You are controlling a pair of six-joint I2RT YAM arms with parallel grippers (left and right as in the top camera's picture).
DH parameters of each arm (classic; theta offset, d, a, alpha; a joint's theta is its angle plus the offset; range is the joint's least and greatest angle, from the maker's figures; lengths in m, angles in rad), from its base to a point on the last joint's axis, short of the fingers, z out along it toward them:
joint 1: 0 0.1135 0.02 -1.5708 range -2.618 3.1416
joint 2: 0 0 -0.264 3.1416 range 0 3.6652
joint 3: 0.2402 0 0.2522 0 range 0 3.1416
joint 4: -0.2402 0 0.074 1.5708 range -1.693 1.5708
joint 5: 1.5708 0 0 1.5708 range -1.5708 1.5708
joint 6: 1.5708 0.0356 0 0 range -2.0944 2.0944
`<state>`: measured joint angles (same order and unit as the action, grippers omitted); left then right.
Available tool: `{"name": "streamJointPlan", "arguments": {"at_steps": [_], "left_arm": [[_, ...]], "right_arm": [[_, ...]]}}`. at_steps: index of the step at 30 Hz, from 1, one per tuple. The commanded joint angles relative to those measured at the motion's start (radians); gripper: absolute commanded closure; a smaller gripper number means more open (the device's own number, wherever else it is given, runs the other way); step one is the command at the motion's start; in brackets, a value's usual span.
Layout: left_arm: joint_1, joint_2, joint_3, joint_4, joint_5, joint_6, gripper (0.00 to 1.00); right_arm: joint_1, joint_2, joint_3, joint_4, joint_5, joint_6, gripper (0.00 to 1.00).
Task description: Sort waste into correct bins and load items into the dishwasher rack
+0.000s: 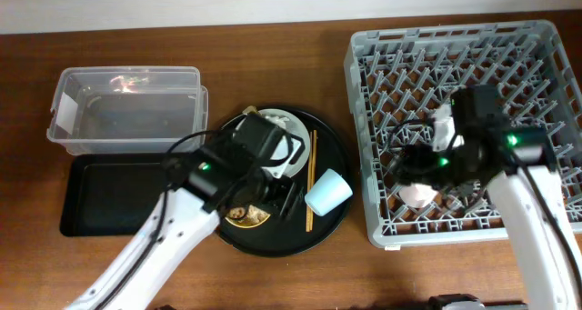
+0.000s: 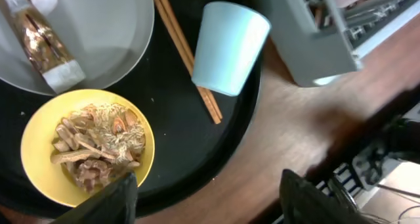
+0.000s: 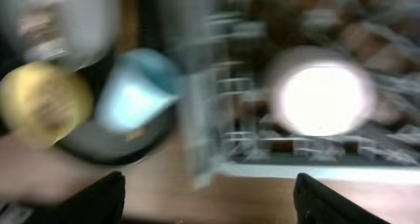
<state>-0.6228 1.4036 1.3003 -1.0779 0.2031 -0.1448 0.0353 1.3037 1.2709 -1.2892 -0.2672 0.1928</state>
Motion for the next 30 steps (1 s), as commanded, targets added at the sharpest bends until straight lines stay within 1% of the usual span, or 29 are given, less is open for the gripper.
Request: {"name": "streamJointPlan", "arguments": {"at_steps": [1, 2, 3, 4, 5, 6, 7, 9, 10, 11, 12, 13, 14, 15, 16, 17, 18, 19, 20, 22, 23, 24, 25, 28, 29, 30], "left_arm": [[-0.008, 0.034, 0.003, 0.074, -0.027, -0.134, 0.41], [-0.008, 0.034, 0.003, 0.077, -0.032, -0.153, 0.46], [-0.01, 0.034, 0.003, 0.077, -0.035, -0.198, 0.46], [-0.019, 0.036, 0.003, 0.079, -0.036, -0.204, 0.5], [-0.024, 0.033, 0.003, 0.07, -0.035, -0.217, 0.55], [-0.024, 0.021, 0.003, 0.063, -0.034, -0.226, 0.54], [-0.024, -0.016, 0.005, 0.036, -0.036, -0.225, 0.5], [-0.023, -0.089, 0.005, -0.036, -0.043, -0.225, 0.46], [-0.022, -0.142, 0.005, -0.087, -0.061, -0.225, 0.45], [-0.022, -0.214, 0.005, -0.132, -0.07, -0.226, 0.44], [-0.022, -0.29, 0.005, -0.147, -0.07, -0.225, 0.4], [-0.023, -0.327, 0.005, -0.147, -0.07, -0.225, 0.39], [-0.023, -0.385, 0.005, -0.147, -0.07, -0.225, 0.38], [-0.023, -0.4, 0.005, -0.148, -0.07, -0.225, 0.35], [-0.023, -0.405, 0.005, -0.149, -0.07, -0.225, 0.35], [-0.023, -0.406, 0.004, -0.159, -0.071, -0.225, 0.34], [-0.023, -0.401, 0.004, -0.172, -0.08, -0.225, 0.34], [-0.023, -0.392, 0.004, -0.185, -0.097, -0.225, 0.34], [-0.023, -0.38, 0.004, -0.191, -0.1, -0.225, 0.34], [-0.023, -0.369, 0.004, -0.192, -0.1, -0.225, 0.34], [-0.023, -0.369, 0.004, -0.192, -0.1, -0.225, 0.34], [-0.023, -0.369, 0.004, -0.192, -0.104, -0.225, 0.34], [-0.023, -0.369, 0.004, -0.192, -0.107, -0.225, 0.33], [-0.023, -0.369, 0.004, -0.192, -0.107, -0.225, 0.33], [-0.023, -0.369, 0.004, -0.196, -0.106, -0.225, 0.31], [-0.023, -0.369, 0.004, -0.203, -0.107, -0.225, 0.27]], "right_arm": [[0.109, -0.089, 0.018, -0.004, -0.135, -0.054, 0.21], [0.121, -0.099, 0.018, 0.031, -0.158, -0.089, 0.19], [0.135, -0.1, 0.018, 0.026, -0.156, -0.088, 0.19], [0.142, -0.1, 0.018, 0.031, -0.156, -0.09, 0.19], [0.186, -0.082, 0.014, 0.036, -0.182, -0.178, 0.2], [0.227, -0.055, 0.004, 0.04, -0.182, -0.198, 0.19], [0.301, 0.015, -0.018, 0.072, -0.168, -0.204, 0.19], [0.375, 0.14, -0.026, 0.149, -0.16, -0.199, 0.27], [0.386, 0.208, -0.026, 0.196, -0.121, -0.161, 0.27], [0.383, 0.291, -0.026, 0.239, -0.104, -0.155, 0.27], [0.382, 0.347, -0.026, 0.257, -0.051, -0.155, 0.26], [0.383, 0.386, -0.026, 0.262, -0.039, -0.156, 0.26], [0.382, 0.436, -0.026, 0.266, 0.014, -0.154, 0.25], [0.383, 0.464, -0.026, 0.28, 0.015, -0.156, 0.26], [0.383, 0.472, -0.026, 0.283, 0.012, -0.159, 0.26], [0.385, 0.473, -0.026, 0.28, -0.031, -0.173, 0.37], [0.385, 0.466, -0.026, 0.277, -0.089, -0.199, 0.44], [0.385, 0.451, -0.025, 0.272, -0.125, -0.2, 0.59], [0.385, 0.426, -0.025, 0.259, -0.126, -0.2, 0.67], [0.385, 0.362, -0.025, 0.258, -0.126, -0.178, 0.76], [0.385, 0.333, -0.025, 0.257, -0.134, -0.177, 0.82], [0.385, 0.302, -0.025, 0.258, -0.144, -0.163, 0.91], [0.385, 0.273, -0.025, 0.259, -0.14, -0.135, 0.96], [0.429, 0.245, -0.025, 0.255, -0.077, -0.093, 0.96], [0.434, 0.245, -0.026, 0.251, -0.013, -0.011, 0.67], [0.434, 0.25, -0.026, 0.247, -0.007, -0.012, 0.29]]}}
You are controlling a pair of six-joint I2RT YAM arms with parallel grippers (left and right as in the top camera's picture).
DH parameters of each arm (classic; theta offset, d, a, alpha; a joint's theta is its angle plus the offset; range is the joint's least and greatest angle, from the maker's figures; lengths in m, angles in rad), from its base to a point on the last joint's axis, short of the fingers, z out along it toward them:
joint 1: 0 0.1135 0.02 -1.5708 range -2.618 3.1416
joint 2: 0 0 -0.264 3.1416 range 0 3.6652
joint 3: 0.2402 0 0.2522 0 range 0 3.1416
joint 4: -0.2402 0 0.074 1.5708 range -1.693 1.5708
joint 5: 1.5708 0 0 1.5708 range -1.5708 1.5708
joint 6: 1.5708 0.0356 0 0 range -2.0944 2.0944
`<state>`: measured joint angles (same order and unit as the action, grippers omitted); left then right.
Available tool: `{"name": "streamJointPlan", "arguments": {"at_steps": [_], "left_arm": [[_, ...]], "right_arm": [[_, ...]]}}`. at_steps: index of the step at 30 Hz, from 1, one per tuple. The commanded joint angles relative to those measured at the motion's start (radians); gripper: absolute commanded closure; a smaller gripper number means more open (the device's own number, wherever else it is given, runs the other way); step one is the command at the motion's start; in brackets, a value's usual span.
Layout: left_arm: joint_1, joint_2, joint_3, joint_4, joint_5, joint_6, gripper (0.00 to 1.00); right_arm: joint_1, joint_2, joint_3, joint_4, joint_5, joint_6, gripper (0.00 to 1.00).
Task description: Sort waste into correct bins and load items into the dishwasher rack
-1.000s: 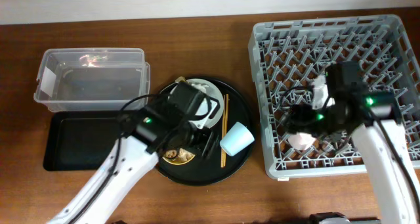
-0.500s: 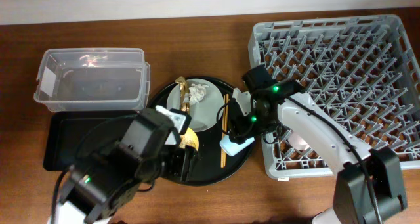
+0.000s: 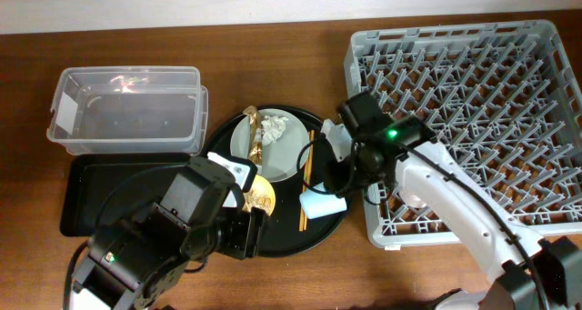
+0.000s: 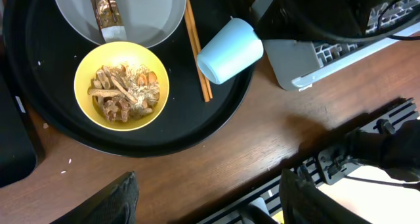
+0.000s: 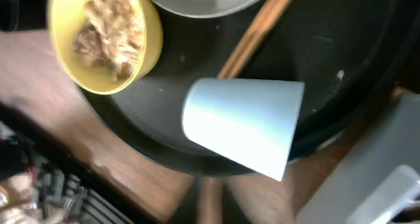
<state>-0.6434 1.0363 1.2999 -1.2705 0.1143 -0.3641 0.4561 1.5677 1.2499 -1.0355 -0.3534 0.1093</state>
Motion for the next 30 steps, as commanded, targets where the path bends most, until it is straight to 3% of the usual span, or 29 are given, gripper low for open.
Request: {"name": "streamJointPlan", "arguments": {"at_steps": [1, 6, 7, 9, 10, 11, 13, 14, 17, 21, 25, 30], "left_arm": [[-0.002, -0.002, 0.005, -0.014, -0.018, -0.006, 0.25], [-0.002, -0.002, 0.005, -0.015, -0.018, -0.006, 0.23], [-0.002, -0.002, 0.005, -0.014, -0.018, -0.006, 0.23], [-0.002, -0.002, 0.005, -0.014, -0.018, -0.006, 0.22], [-0.002, -0.002, 0.005, -0.014, -0.018, -0.006, 0.22], [-0.002, -0.002, 0.005, -0.014, -0.018, -0.006, 0.22], [-0.002, -0.002, 0.005, -0.015, -0.018, -0.006, 0.22], [-0.002, -0.002, 0.005, -0.014, -0.019, -0.006, 0.22], [-0.002, -0.002, 0.005, -0.014, -0.029, -0.006, 0.21], [-0.002, -0.002, 0.005, -0.014, -0.031, -0.006, 0.21], [-0.002, -0.002, 0.005, -0.019, -0.033, -0.006, 0.18], [-0.002, -0.002, 0.005, -0.04, -0.033, -0.006, 0.17]], "right_arm": [[0.013, 0.005, -0.007, -0.008, 0.078, 0.065, 0.28], [-0.019, 0.158, -0.076, 0.031, 0.104, 0.06, 0.41], [-0.02, 0.187, -0.076, 0.042, 0.098, 0.055, 0.47], [-0.019, 0.179, -0.076, 0.048, -0.056, -0.072, 0.74], [-0.019, 0.169, -0.076, 0.047, -0.066, -0.078, 0.83], [-0.019, 0.155, -0.075, 0.048, -0.064, -0.08, 0.82], [-0.02, 0.132, -0.058, 0.047, -0.054, -0.108, 0.54], [-0.02, 0.114, -0.032, 0.046, -0.05, -0.132, 0.45], [-0.02, 0.077, 0.032, 0.085, 0.037, -0.137, 0.32], [-0.02, 0.147, 0.031, 0.141, 0.182, -0.188, 0.32], [-0.02, 0.252, 0.031, 0.141, 0.182, -0.21, 0.32], [-0.02, 0.178, 0.055, 0.006, 0.043, -0.206, 0.56]]}}
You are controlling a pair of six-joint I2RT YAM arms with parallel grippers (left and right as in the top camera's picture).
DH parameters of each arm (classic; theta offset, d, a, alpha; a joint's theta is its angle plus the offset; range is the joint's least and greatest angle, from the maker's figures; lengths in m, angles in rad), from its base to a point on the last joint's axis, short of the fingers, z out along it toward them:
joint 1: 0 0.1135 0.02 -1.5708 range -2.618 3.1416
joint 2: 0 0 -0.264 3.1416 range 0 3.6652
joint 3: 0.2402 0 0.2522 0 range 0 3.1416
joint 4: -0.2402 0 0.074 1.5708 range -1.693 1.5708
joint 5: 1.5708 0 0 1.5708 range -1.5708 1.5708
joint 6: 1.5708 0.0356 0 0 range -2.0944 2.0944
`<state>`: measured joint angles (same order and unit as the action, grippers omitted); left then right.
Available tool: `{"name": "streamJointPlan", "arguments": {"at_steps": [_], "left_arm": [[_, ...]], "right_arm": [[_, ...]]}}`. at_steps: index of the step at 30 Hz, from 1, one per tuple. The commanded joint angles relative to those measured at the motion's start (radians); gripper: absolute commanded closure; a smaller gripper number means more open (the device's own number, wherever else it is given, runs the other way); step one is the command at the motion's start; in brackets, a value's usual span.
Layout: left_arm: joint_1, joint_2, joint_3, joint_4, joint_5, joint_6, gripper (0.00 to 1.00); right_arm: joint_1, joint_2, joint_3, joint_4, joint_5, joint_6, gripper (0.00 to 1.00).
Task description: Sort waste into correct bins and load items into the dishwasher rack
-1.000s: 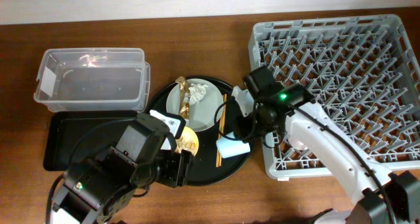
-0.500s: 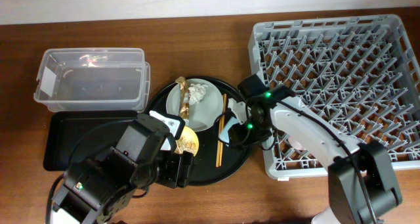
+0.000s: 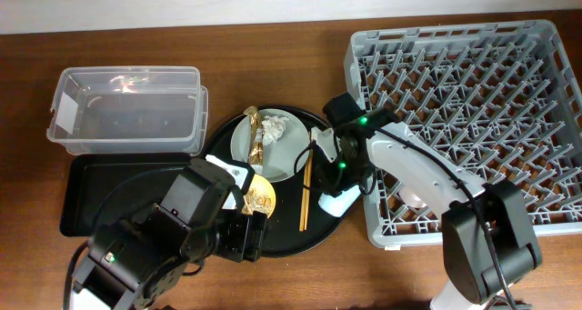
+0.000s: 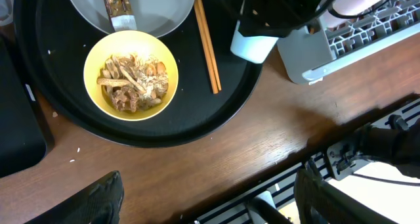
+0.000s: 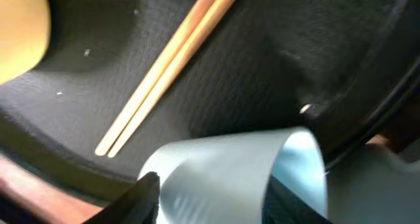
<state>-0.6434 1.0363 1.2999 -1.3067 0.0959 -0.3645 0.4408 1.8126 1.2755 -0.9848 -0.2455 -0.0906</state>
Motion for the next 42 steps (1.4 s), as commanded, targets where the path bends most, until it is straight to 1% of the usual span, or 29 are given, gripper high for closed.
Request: {"name": "streamJointPlan", "arguments": {"at_steps": [1, 2, 4, 7, 9, 10, 11, 12, 13, 14, 16, 17, 18, 20, 22, 23, 25, 27, 28, 29, 30, 32, 34, 36, 37, 39, 40, 41, 42], "left_arm": [[-0.002, -0.002, 0.005, -0.004, -0.015, -0.005, 0.17], [-0.002, -0.002, 0.005, -0.004, -0.015, -0.006, 0.17], [-0.002, -0.002, 0.005, -0.004, -0.014, -0.006, 0.18], [-0.002, -0.002, 0.005, -0.003, -0.014, -0.006, 0.17], [-0.002, -0.002, 0.005, -0.004, -0.014, -0.006, 0.18], [-0.002, -0.002, 0.005, -0.004, -0.014, -0.006, 0.17], [-0.002, -0.002, 0.005, -0.004, -0.014, -0.006, 0.17], [-0.002, -0.002, 0.005, -0.004, -0.014, -0.006, 0.17], [-0.002, -0.002, 0.005, -0.002, -0.015, -0.006, 0.16], [-0.002, -0.002, 0.005, 0.014, -0.015, -0.006, 0.17], [-0.002, -0.002, 0.005, 0.068, -0.046, -0.006, 0.17], [-0.002, 0.002, 0.005, 0.09, -0.066, -0.006, 0.16], [-0.002, 0.037, 0.004, 0.162, -0.072, -0.005, 0.16], [-0.002, 0.147, 0.004, 0.232, -0.074, -0.002, 0.15], [-0.015, 0.348, 0.005, 0.351, -0.004, 0.037, 0.15], [-0.029, 0.517, 0.005, 0.439, 0.031, 0.037, 0.16], [-0.029, 0.71, 0.005, 0.539, 0.048, 0.036, 0.17], [-0.029, 0.809, 0.005, 0.593, 0.08, 0.036, 0.28], [-0.029, 0.843, 0.005, 0.593, 0.08, 0.036, 0.37], [-0.029, 0.854, 0.005, 0.592, 0.08, 0.036, 0.53], [-0.029, 0.853, 0.005, 0.584, 0.09, 0.035, 0.98], [-0.023, 0.815, 0.028, 0.542, 0.133, 0.035, 1.0], [-0.002, 0.718, 0.089, 0.419, 0.156, 0.036, 1.0], [0.019, 0.589, 0.098, 0.359, 0.225, 0.049, 1.0], [0.059, 0.501, 0.098, 0.326, 0.332, 0.088, 1.0], [0.14, 0.404, 0.098, 0.299, 0.521, 0.148, 1.0], [0.216, 0.338, 0.098, 0.291, 0.651, 0.181, 1.0], [0.28, 0.296, 0.098, 0.288, 0.766, 0.212, 1.0], [0.325, 0.27, 0.098, 0.274, 0.893, 0.255, 1.0]], "right_arm": [[-0.005, -0.076, 0.031, -0.079, -0.065, 0.0, 0.67], [-0.005, -0.077, 0.031, -0.093, -0.065, 0.042, 0.83], [-0.001, -0.089, 0.035, -0.08, -0.064, 0.107, 0.94], [0.103, -0.105, 0.036, -0.028, 0.074, 0.214, 0.96], [0.216, -0.105, 0.036, -0.005, 0.279, 0.344, 0.96], [0.255, -0.105, 0.036, 0.005, 0.346, 0.411, 0.92], [0.27, -0.105, 0.036, -0.006, 0.367, 0.451, 0.78], [0.272, -0.105, 0.035, -0.014, 0.367, 0.452, 0.52], [0.272, -0.112, 0.038, -0.014, 0.363, 0.452, 0.42], [0.269, -0.141, 0.045, -0.021, 0.363, 0.48, 0.39], [0.217, -0.278, 0.082, -0.076, 0.36, 0.61, 0.38], [0.19, -0.367, 0.09, -0.083, 0.331, 0.619, 0.38], [0.143, -0.584, 0.09, -0.119, 0.318, 0.623, 0.38], [0.087, -0.776, 0.089, -0.195, 0.336, 0.695, 0.35], [0.04, -0.964, 0.089, -0.298, 0.336, 0.702, 0.26], [0.04, -1.025, 0.089, -0.367, 0.328, 0.703, 0.26], [0.04, -1.049, 0.089, -0.479, 0.295, 0.702, 0.26], [0.04, -1.048, 0.066, -0.496, 0.285, 0.702, 0.26], [0.04, -1.048, 0.052, -0.496, 0.279, 0.702, 0.26], [0.04, -1.048, 0.043, -0.496, 0.275, 0.706, 0.26], [0.041, -1.048, 0.042, -0.496, 0.271, 0.714, 0.26], [0.042, -1.048, 0.027, -0.496, 0.244, 0.715, 0.26], [0.042, -1.048, -0.06, -0.474, 0.23, 0.83, 0.29], [0.042, -1.047, -0.157, -0.342, 0.155, 0.83, 0.3], [0.042, -1.047, -0.21, -0.206, 0.05, 0.727, 0.3], [0.042, -1.047, -0.216, -0.089, -0.093, 0.57, 0.24], [0.042, -1.047, -0.216, 0.0, -0.202, 0.498, 0.17], [0.042, -1.047, -0.216, 0.078, -0.277, 0.436, 0.05], [0.042, -1.043, -0.216, 0.121, -0.319, 0.415, 0.01]]}}
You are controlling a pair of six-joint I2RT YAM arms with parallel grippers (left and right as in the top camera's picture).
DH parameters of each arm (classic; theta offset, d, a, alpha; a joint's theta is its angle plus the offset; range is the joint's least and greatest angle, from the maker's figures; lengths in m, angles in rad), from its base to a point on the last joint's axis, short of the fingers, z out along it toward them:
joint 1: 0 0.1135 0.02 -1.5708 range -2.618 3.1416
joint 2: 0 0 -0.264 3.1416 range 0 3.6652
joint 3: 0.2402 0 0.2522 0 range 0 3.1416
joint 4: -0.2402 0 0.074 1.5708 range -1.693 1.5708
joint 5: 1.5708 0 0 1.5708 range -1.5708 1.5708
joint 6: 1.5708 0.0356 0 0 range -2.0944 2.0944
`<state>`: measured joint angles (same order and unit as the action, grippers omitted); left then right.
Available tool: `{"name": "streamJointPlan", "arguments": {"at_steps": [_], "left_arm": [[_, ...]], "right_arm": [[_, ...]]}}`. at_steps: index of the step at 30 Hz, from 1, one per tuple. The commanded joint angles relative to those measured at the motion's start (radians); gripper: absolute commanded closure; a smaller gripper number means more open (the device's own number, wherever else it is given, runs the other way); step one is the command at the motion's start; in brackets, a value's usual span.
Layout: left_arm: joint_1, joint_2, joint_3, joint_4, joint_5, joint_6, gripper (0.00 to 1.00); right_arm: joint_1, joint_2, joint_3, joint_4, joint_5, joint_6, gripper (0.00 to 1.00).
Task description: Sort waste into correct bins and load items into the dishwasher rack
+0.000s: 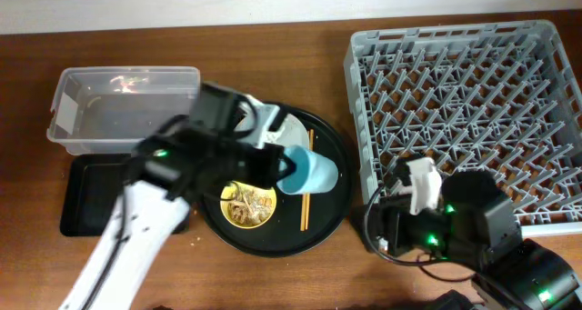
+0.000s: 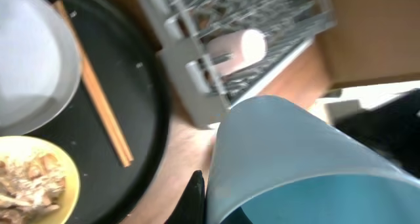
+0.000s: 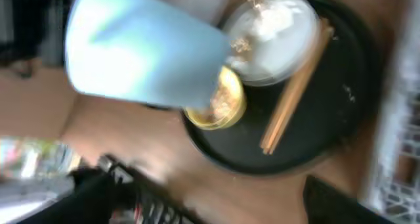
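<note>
A light blue cup [image 1: 314,171] hangs on its side above the round black tray [image 1: 332,145], with my left gripper [image 1: 287,169] shut on it. In the left wrist view the cup [image 2: 295,158] fills the lower right, one black finger [image 2: 196,199] against its wall. My right gripper [image 1: 379,231] is open above the table's front edge by the rack corner; its view shows the cup [image 3: 141,60] from afar. On the tray lie a yellow bowl of food scraps [image 1: 247,204], chopsticks [image 1: 306,192] and a grey plate [image 3: 279,37] with crumpled paper.
The grey dishwasher rack [image 1: 464,101] fills the right side, a white cup [image 2: 247,46] in its front left corner. A clear plastic bin [image 1: 123,105] stands at the back left, a black rectangular tray [image 1: 86,201] in front of it.
The cup lay on the tray under my right gripper; now my left gripper holds it above the tray. The right arm has moved back to the front of the rack.
My left gripper was open over the yellow bowl, my right at the rack near a white cup. Then the left arm sat back at the front left while the right came down on the blue cup. Now the left holds the cup and the right is withdrawn.
</note>
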<state>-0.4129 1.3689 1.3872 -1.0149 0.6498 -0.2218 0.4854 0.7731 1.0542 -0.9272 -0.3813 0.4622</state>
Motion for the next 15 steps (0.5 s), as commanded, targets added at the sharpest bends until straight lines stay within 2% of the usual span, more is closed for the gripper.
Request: {"name": "streamJointPlan", "arguments": {"at_steps": [1, 2, 5, 7, 9, 10, 13, 15], "left_arm": [[0.111, -0.07, 0.011, -0.038, 0.412, 0.143, 1.0], [0.113, -0.07, 0.01, -0.053, 0.45, 0.161, 1.0], [0.113, -0.07, 0.01, -0.084, 0.517, 0.187, 1.0], [0.113, -0.07, 0.01, -0.09, 0.517, 0.193, 1.0], [0.113, -0.07, 0.01, -0.094, 0.513, 0.193, 1.0], [0.116, -0.07, 0.01, -0.107, 0.505, 0.196, 1.0], [0.161, -0.07, 0.01, -0.112, 0.541, 0.216, 1.0], [0.163, -0.07, 0.01, -0.108, 0.541, 0.216, 1.0]], "right_arm": [[-0.003, 0.01, 0.005, 0.112, -0.243, -0.137, 0.01], [-0.003, 0.042, 0.005, 0.181, -0.346, -0.146, 0.01], [-0.003, 0.162, 0.005, 0.311, -0.471, -0.154, 0.01], [-0.003, 0.2, 0.005, 0.401, -0.592, -0.178, 0.14], [-0.005, 0.198, 0.005, 0.431, -0.637, -0.205, 0.2], [-0.014, 0.187, 0.005, 0.434, -0.642, -0.205, 0.16], [-0.087, 0.133, 0.005, 0.435, -0.714, -0.222, 0.13], [-0.093, 0.134, 0.005, 0.432, -0.737, -0.219, 0.16]]}}
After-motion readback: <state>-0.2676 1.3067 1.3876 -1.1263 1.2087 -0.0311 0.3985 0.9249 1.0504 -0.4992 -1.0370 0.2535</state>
